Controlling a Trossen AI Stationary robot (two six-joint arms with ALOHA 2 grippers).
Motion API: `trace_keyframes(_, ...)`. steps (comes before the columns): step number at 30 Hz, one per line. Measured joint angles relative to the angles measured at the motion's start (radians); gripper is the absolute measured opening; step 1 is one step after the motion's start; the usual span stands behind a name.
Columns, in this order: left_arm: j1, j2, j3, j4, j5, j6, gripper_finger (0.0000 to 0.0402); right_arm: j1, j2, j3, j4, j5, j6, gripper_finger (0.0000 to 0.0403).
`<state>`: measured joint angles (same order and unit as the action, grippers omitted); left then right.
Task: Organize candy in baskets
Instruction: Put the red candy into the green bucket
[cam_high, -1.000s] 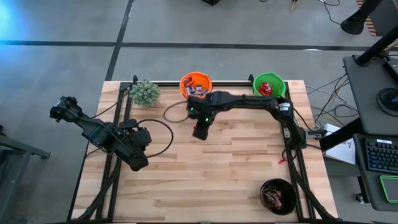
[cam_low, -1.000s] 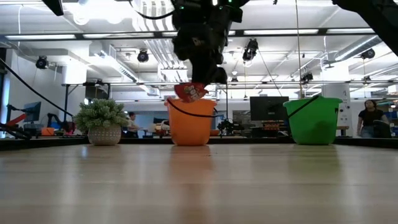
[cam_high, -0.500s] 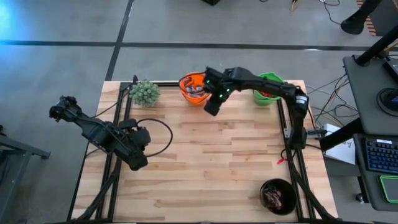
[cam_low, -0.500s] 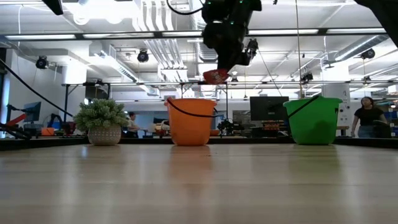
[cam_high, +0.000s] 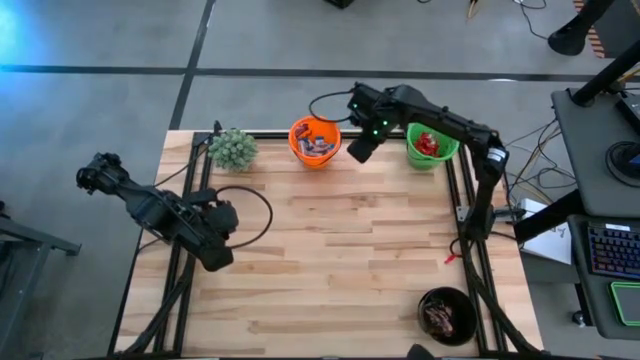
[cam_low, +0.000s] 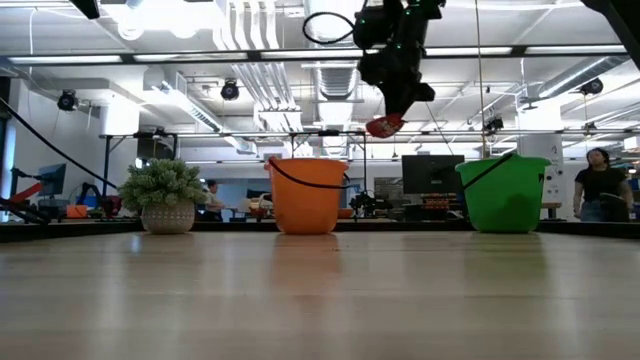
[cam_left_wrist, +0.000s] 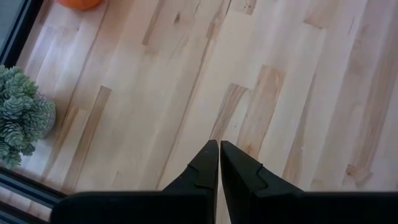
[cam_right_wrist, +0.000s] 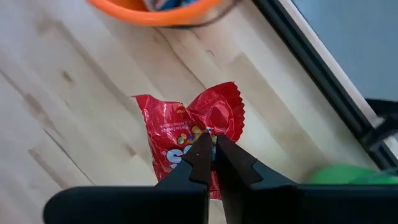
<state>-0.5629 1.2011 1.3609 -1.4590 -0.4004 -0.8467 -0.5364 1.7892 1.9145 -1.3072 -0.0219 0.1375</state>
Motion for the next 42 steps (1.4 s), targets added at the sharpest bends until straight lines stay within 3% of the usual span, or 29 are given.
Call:
trace_keyframes(13,0.000,-0.042,0.000,-0.007,0.000,0.000,0.0000,-0.125,-0.007,0.000,-0.122,0.038,-0.026,0.0008)
trace_keyframes(29,0.000,-0.070,0.000,-0.017,0.000,0.000,0.0000,-0.289,-0.118,-0.001,-0.215,0.050,-0.035,0.0009)
trace_keyframes(38,0.000,-0.074,0.000,-0.019,0.000,0.000,0.0000,-0.366,-0.121,-0.053,-0.252,0.054,-0.048,0.0009)
trace_keyframes(42,0.000,-0.074,0.000,-0.019,0.000,0.000,0.0000,-0.399,-0.121,-0.112,-0.264,0.118,-0.048,0.0009)
